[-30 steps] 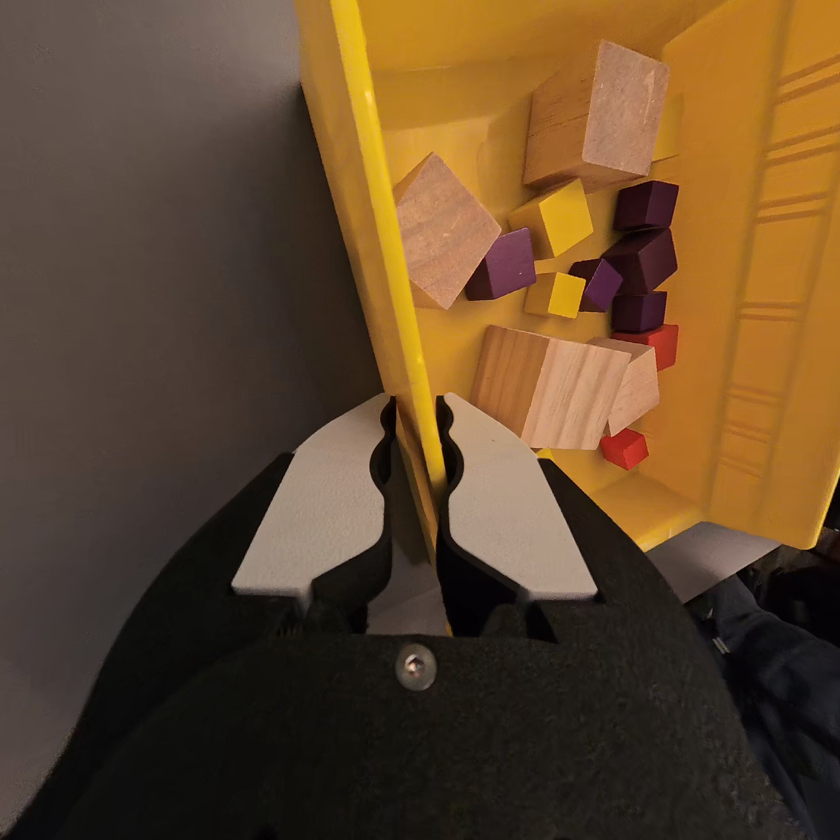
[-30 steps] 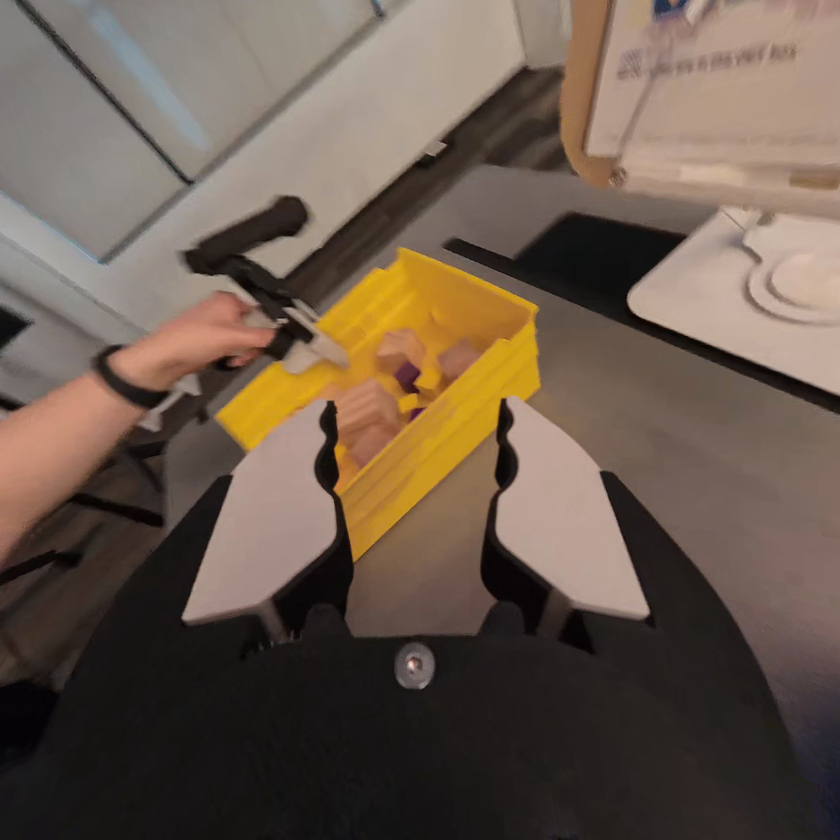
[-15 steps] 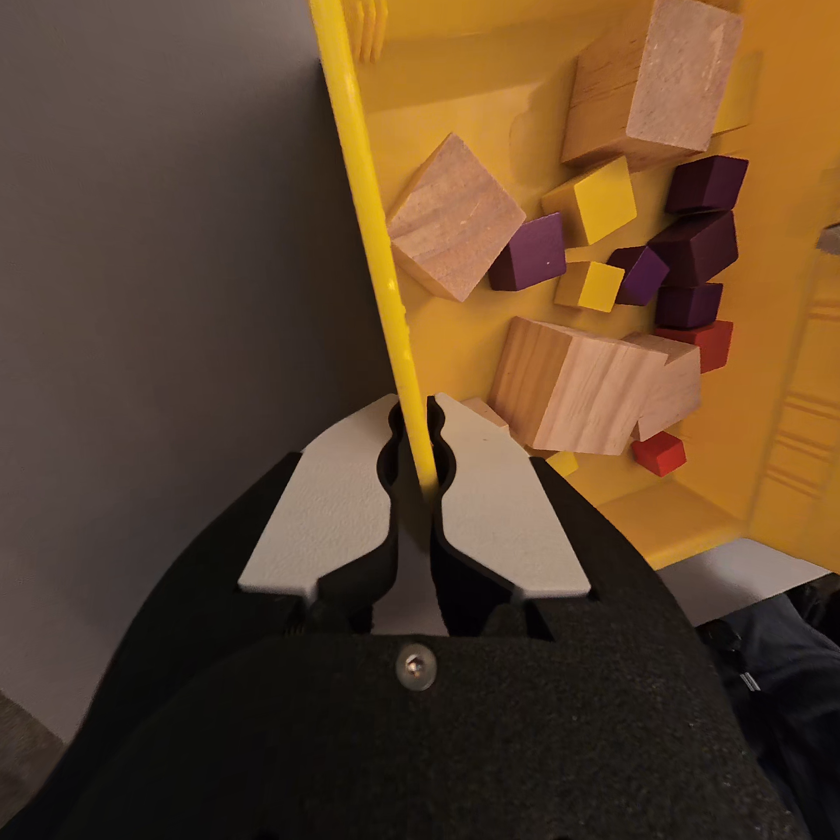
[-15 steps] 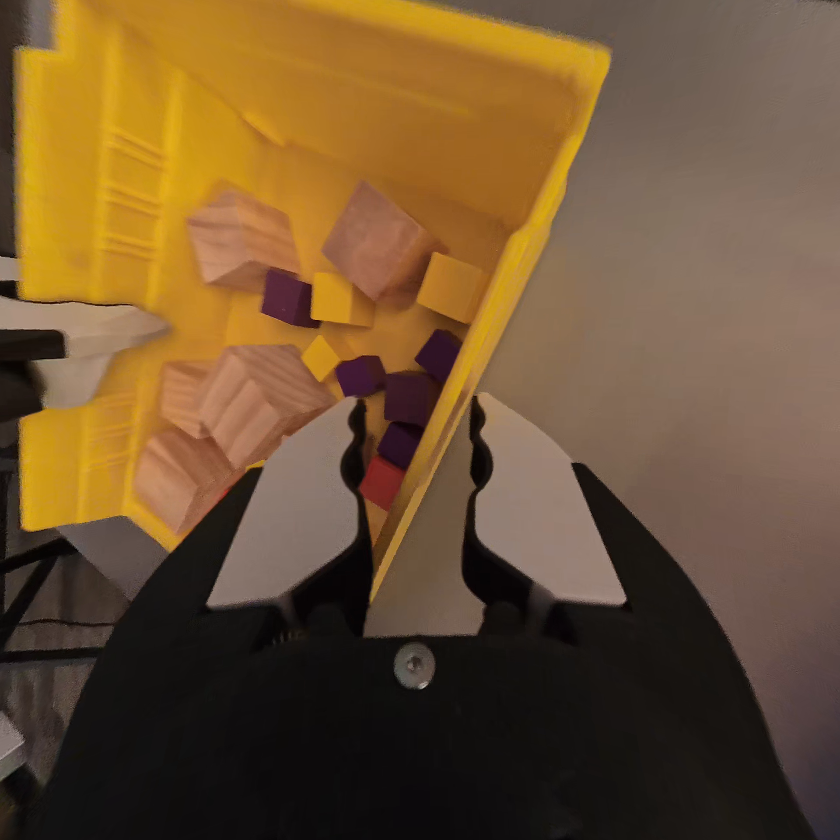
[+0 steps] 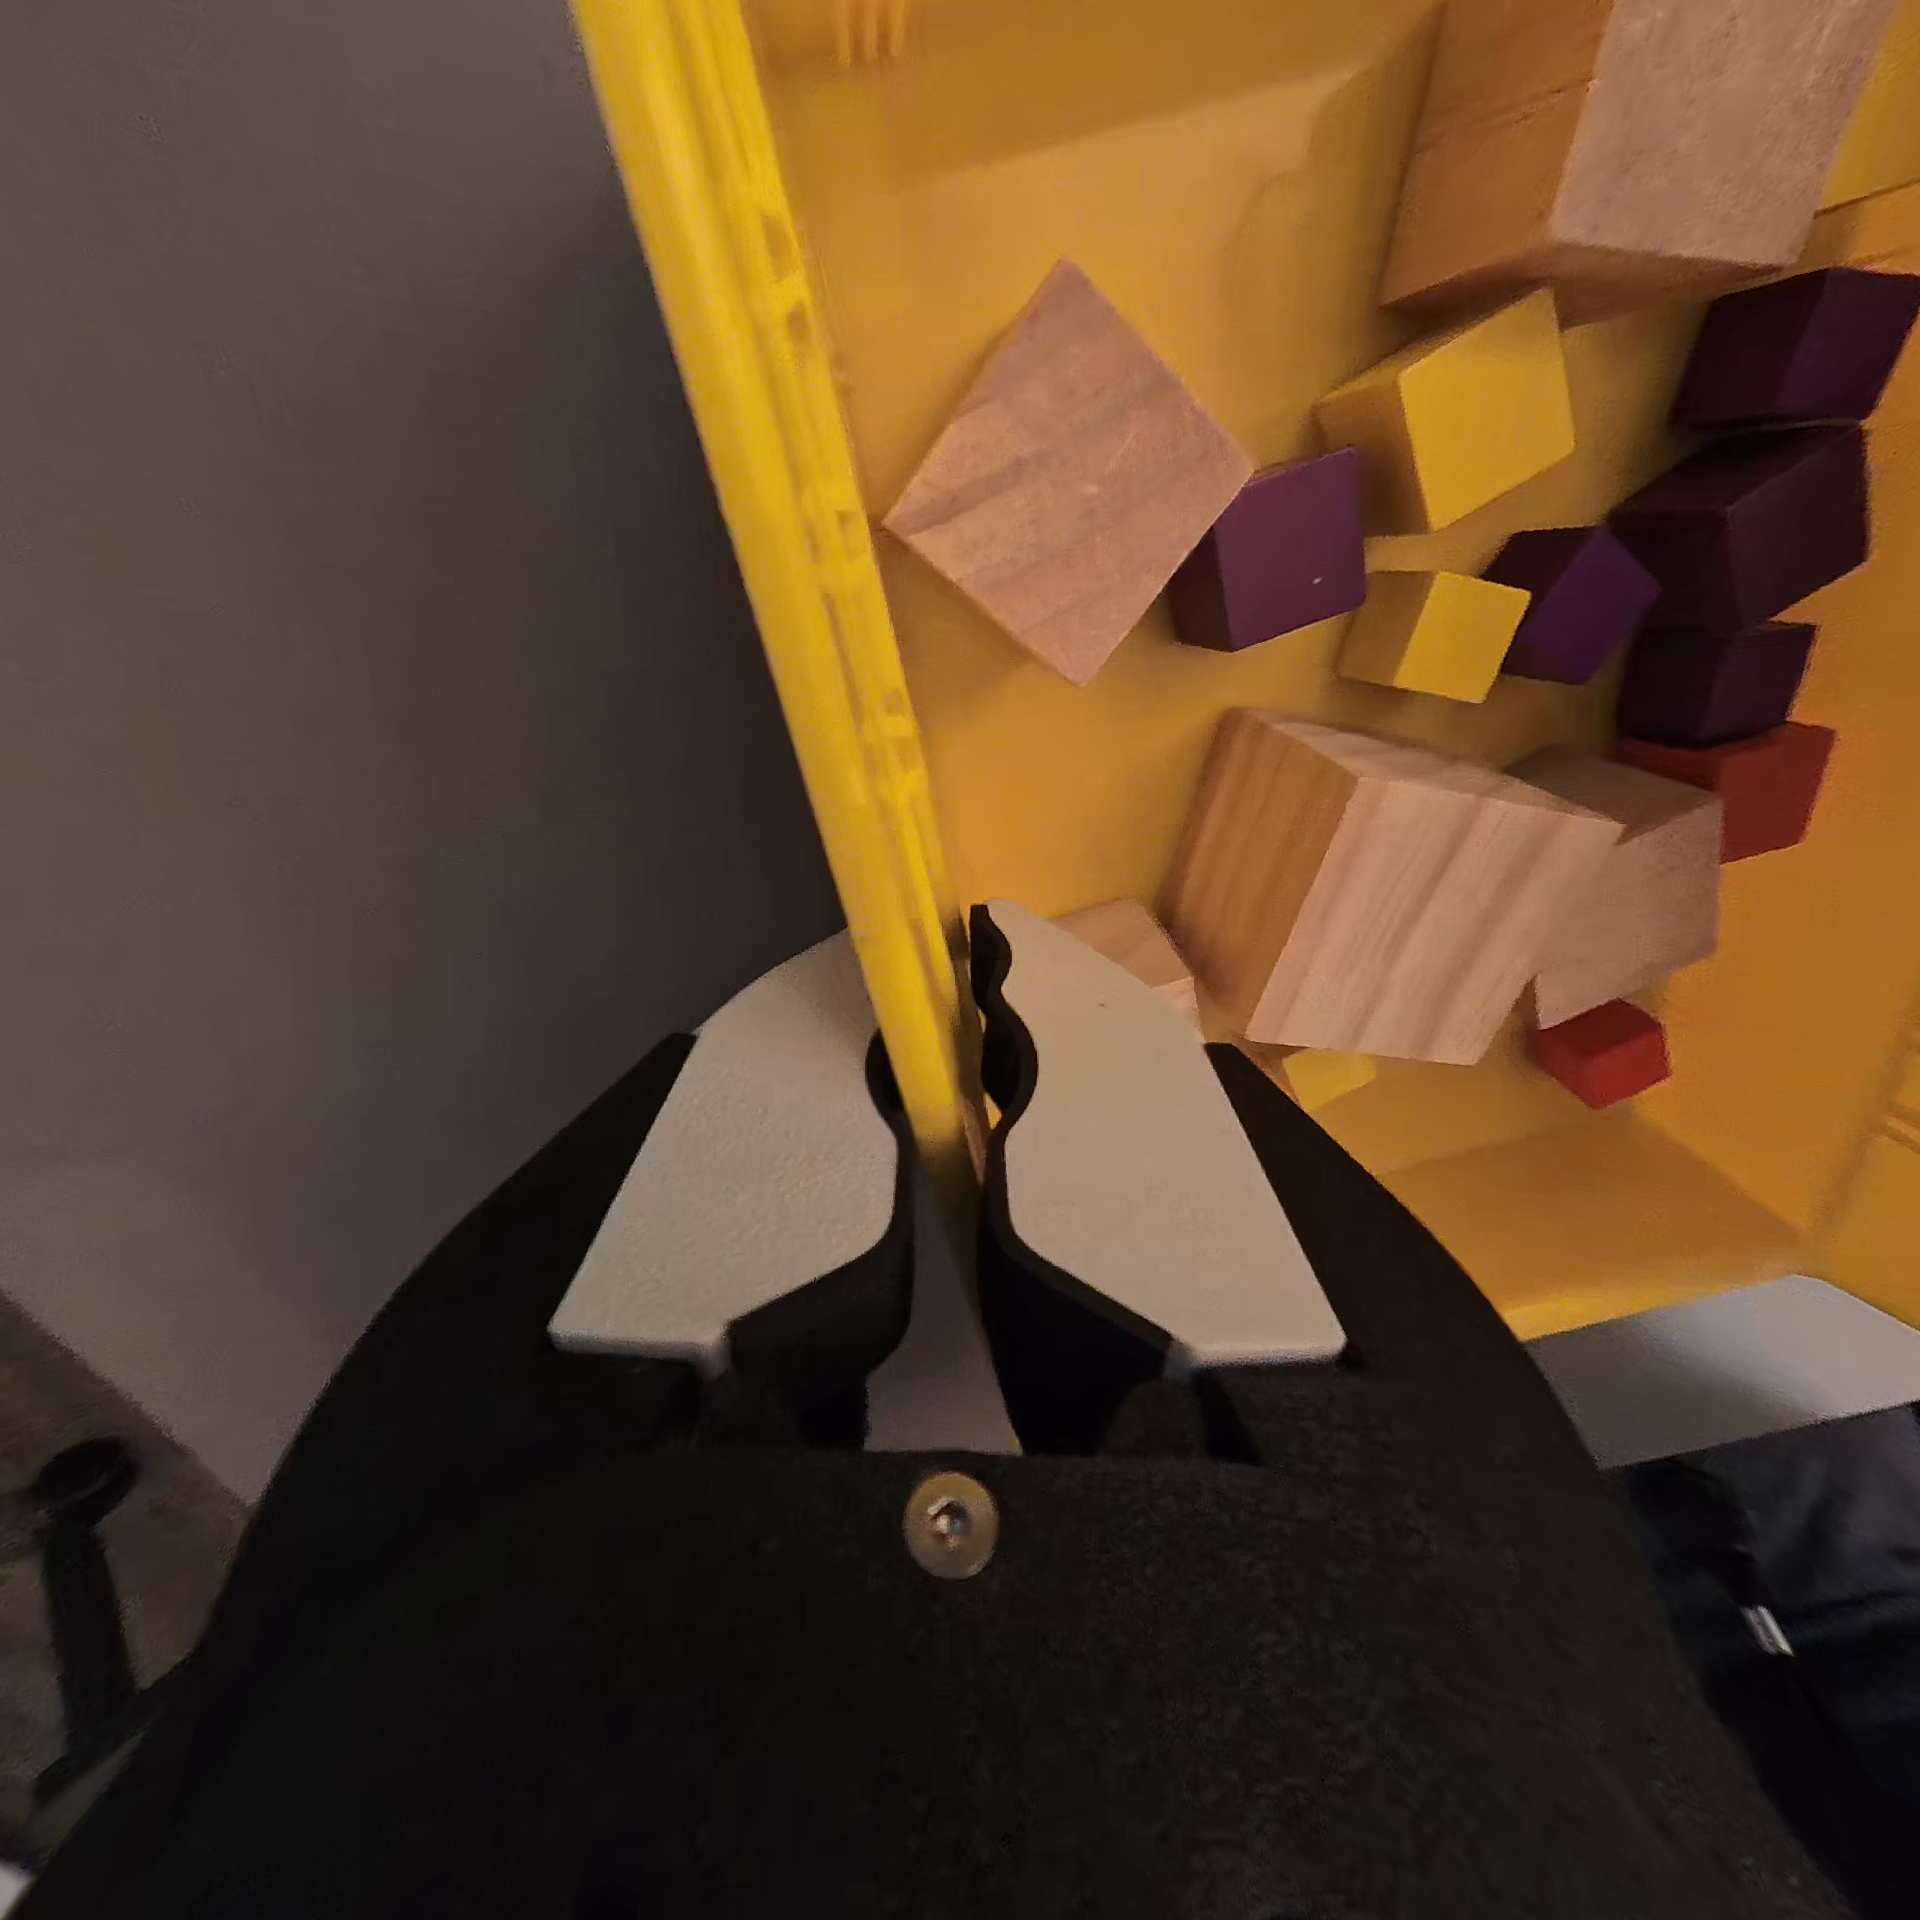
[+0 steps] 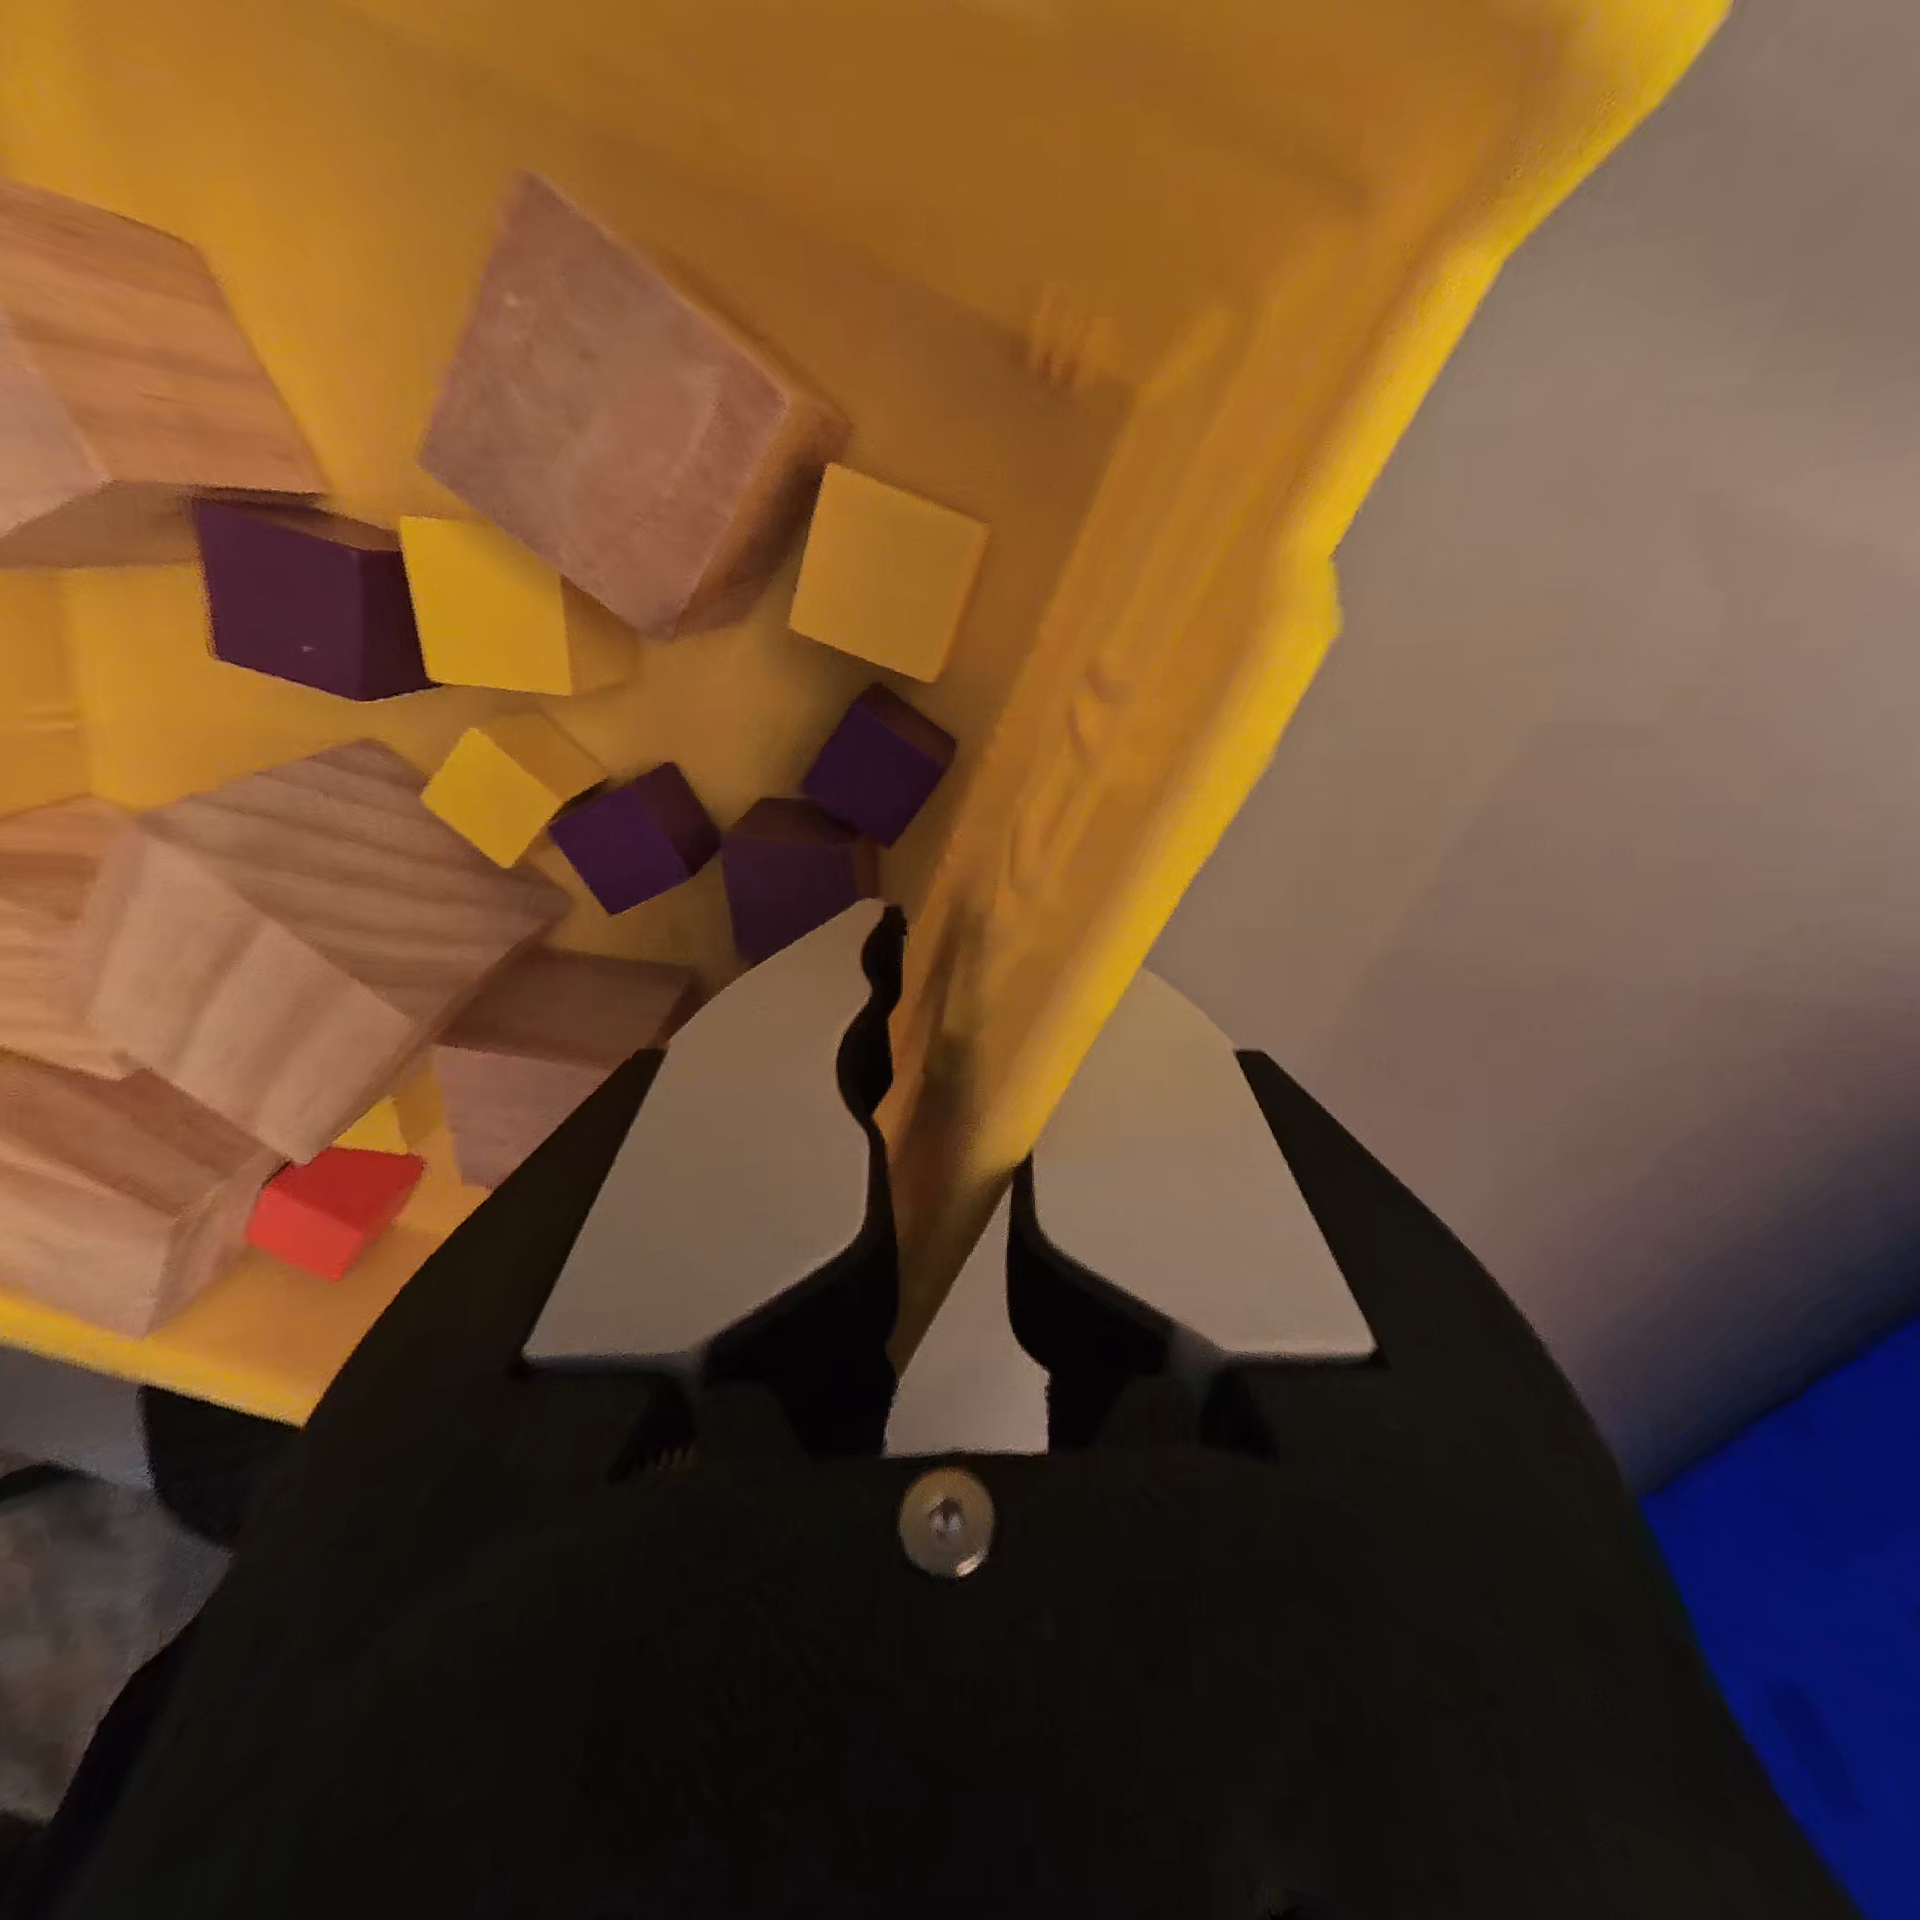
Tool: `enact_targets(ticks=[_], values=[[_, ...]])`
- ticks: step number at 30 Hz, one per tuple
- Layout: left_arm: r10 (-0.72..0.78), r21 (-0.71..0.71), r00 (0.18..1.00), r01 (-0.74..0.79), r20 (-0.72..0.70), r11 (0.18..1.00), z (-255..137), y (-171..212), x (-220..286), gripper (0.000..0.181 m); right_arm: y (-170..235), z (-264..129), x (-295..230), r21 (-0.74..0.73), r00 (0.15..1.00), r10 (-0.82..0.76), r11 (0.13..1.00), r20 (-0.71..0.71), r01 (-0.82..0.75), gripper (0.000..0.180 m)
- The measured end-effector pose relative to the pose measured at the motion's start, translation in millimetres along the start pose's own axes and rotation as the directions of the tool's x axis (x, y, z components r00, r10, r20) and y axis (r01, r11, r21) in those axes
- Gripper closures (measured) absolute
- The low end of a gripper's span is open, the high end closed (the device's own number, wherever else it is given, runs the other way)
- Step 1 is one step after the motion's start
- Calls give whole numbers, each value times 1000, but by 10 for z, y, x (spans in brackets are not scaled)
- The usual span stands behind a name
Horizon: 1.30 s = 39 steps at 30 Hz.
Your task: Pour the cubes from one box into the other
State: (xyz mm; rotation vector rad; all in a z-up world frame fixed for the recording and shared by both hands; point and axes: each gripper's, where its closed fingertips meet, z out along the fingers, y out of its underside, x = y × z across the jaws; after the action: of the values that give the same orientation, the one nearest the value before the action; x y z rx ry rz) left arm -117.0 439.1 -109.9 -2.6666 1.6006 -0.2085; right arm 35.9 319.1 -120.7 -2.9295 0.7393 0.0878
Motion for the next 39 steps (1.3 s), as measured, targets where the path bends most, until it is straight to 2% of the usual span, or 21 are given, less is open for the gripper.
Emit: enact_targets(ticks=[2,5,9,13,17,21,26,31,34,39], values=[[24,-9,999,-24,38,1000,1,3,-8,174,4,2,9,-5,1000,22,1000,-4,-22,164],[17,-18,999,-16,35,1000,0,9,5,174,10,2,-1,-16,992,103,995,76,-102,173],[13,-76,999,-11,39,997,-16,67,38,174,10,-3,-1,-24,994,86,996,66,-84,173],[30,-99,999,-26,42,995,-83,77,104,174,43,-34,26,-53,989,90,995,117,-84,174],[52,-98,995,-44,80,994,-296,-25,262,173,15,-218,156,-46,985,73,997,155,-66,173],[108,-65,980,-98,166,993,-683,-309,519,173,-37,-573,409,9,977,68,997,200,-71,173],[178,-32,943,-176,281,984,-1255,-784,1104,173,-63,-1152,959,130,959,105,981,264,-143,173],[275,-17,893,-288,356,958,-1680,-1261,1989,173,127,-1674,1771,213,933,181,943,313,-254,172],[334,-17,880,-349,336,937,-1747,-1499,2578,173,380,-1938,2315,218,927,237,927,289,-305,172],[418,-9,886,-425,202,905,-1490,-1713,3510,173,872,-2153,3224,222,929,322,907,182,-358,172]])
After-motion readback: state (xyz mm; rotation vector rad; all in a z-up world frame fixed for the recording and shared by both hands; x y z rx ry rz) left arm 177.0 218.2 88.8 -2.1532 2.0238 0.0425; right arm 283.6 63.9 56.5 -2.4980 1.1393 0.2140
